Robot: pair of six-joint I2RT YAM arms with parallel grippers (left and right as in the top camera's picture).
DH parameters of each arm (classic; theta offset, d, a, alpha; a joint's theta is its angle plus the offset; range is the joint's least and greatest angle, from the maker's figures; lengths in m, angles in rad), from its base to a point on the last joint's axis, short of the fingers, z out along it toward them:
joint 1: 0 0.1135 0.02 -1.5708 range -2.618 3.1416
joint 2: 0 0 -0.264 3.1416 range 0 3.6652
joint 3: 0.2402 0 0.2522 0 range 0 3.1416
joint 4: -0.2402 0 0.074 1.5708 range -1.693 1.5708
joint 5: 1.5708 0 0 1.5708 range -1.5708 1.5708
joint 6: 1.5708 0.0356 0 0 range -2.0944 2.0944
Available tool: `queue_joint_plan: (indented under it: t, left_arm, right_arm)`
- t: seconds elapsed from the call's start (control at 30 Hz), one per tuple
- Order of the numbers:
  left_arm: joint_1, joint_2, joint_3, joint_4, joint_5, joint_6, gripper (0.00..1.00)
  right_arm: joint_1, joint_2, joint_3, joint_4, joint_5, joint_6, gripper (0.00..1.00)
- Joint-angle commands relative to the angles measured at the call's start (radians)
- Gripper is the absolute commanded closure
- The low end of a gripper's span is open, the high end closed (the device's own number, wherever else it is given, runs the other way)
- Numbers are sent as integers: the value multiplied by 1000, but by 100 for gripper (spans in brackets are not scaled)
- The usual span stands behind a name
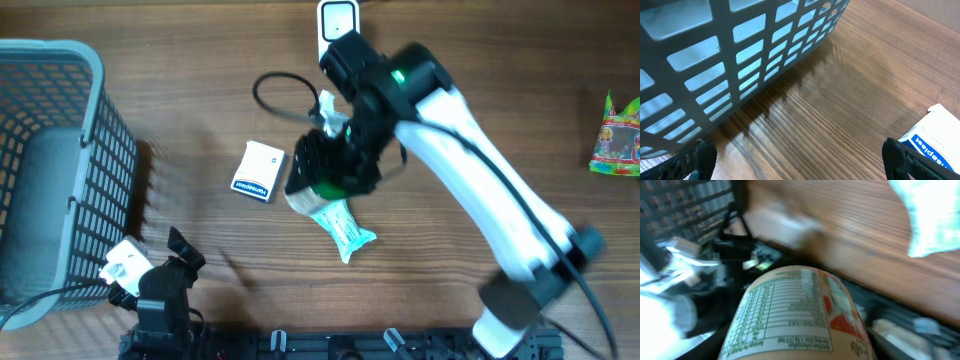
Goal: Scan the item barcode
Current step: 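Carry the jar to the right edge and set it down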
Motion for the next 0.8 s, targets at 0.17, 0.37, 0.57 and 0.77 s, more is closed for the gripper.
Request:
queue_joint_plan:
  t: [0.17, 0.37, 0.57, 0.77]
  left_arm:
    - [5, -5, 0, -1, 1, -2, 0]
    - [5, -5, 0, -1, 1, -2, 0]
    - [5, -5, 0, -1, 1, -2, 0]
    - [5, -5, 0, -1, 1, -2, 0]
  right_arm:
    - [122, -177, -66, 324, 1218, 283, 47]
    - [24, 32, -248, 1081, 1329, -138, 46]
    - [-101, 339, -248, 1688, 1254, -441, 45]
    - [-145, 524, -248, 2019, 1073, -484, 46]
